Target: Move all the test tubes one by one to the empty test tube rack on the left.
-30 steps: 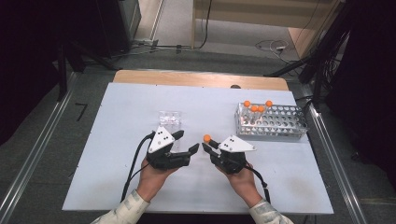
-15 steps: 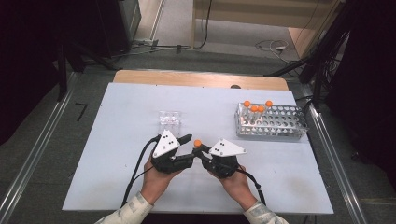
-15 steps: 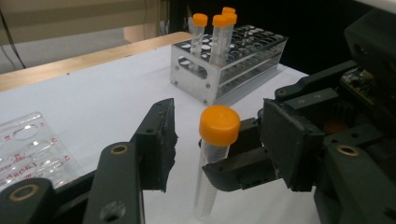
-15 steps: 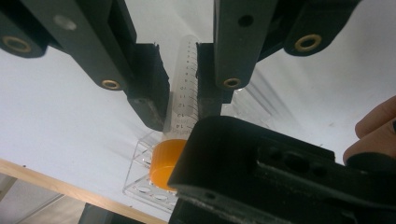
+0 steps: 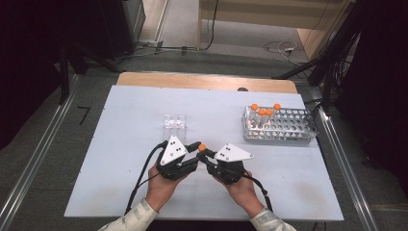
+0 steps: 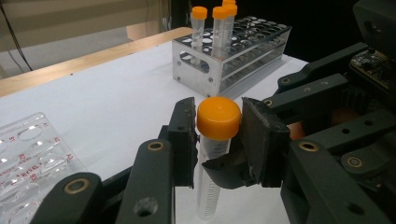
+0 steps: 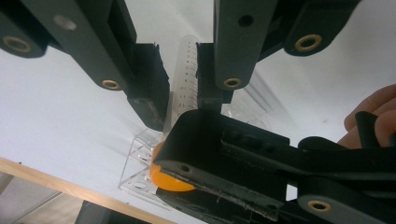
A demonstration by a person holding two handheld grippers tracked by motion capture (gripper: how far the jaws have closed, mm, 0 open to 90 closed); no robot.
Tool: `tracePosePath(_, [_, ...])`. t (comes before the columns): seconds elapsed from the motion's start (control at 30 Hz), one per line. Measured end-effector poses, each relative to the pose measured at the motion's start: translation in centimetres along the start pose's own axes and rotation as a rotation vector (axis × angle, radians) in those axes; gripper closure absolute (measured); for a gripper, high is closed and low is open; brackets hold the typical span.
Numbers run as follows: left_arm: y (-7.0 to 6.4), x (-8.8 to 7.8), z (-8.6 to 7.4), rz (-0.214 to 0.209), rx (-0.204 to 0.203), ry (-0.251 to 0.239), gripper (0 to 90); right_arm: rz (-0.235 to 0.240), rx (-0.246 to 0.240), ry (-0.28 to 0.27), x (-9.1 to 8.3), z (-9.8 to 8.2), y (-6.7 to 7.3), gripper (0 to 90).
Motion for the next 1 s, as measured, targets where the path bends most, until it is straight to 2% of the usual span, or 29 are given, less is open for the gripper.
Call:
tracePosePath(0.4, [0.1, 0.0, 0.0, 0.0, -0.014, 0.0, 70.2, 0.006, 0.013, 0.0, 0.0, 0.0, 0.0, 70.6])
tracePosePath(0.47, [0.2, -0.1, 0.1, -0.001, -0.02, -0.007, 70.3, 0.006, 0.012, -0.001, 0.0, 0.0, 0.0, 64.6])
tracePosePath(0.6, [0.5, -0.3, 0.3, 0.0, -0.035, -0.011, 70.4, 0.026, 0.016, 0.0, 0.0, 0.1, 0.0, 42.6])
tracePosePath(0.63, [0.6, -0.4, 0.3, 0.003, -0.039, -0.011, 70.4, 0.021, 0.019, 0.003, 0.0, 0.1, -0.1, 36.1])
tracePosePath(0.67, [0.7, -0.5, 0.4, 0.004, -0.04, -0.013, 70.4, 0.021, 0.019, 0.003, 0.0, 0.1, -0.1, 36.1])
tracePosePath(0.73, [0.8, -0.6, 0.5, 0.006, -0.044, -0.017, 70.4, 0.005, 0.024, 0.009, 0.1, 0.0, -0.3, 26.8])
tracePosePath(0.87, [1.1, -0.8, 0.6, 0.011, -0.053, -0.027, 70.4, -0.012, 0.034, 0.013, 0.0, 0.1, -0.6, 18.5])
tracePosePath(1.0, [1.3, -1.2, 0.9, 0.018, -0.056, -0.037, 70.4, -0.018, 0.04, 0.013, -0.2, 0.0, -0.8, 16.7])
Point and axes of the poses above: each handheld gripper's, and its own axes: x roughly forward along the jaws, z roughly out of its top, y roughly to its left, the point moved 4 cm from there along x, roughly forward along the jaws, and after that the axes turned 7 degrees about -y, right-handed, at the moved point
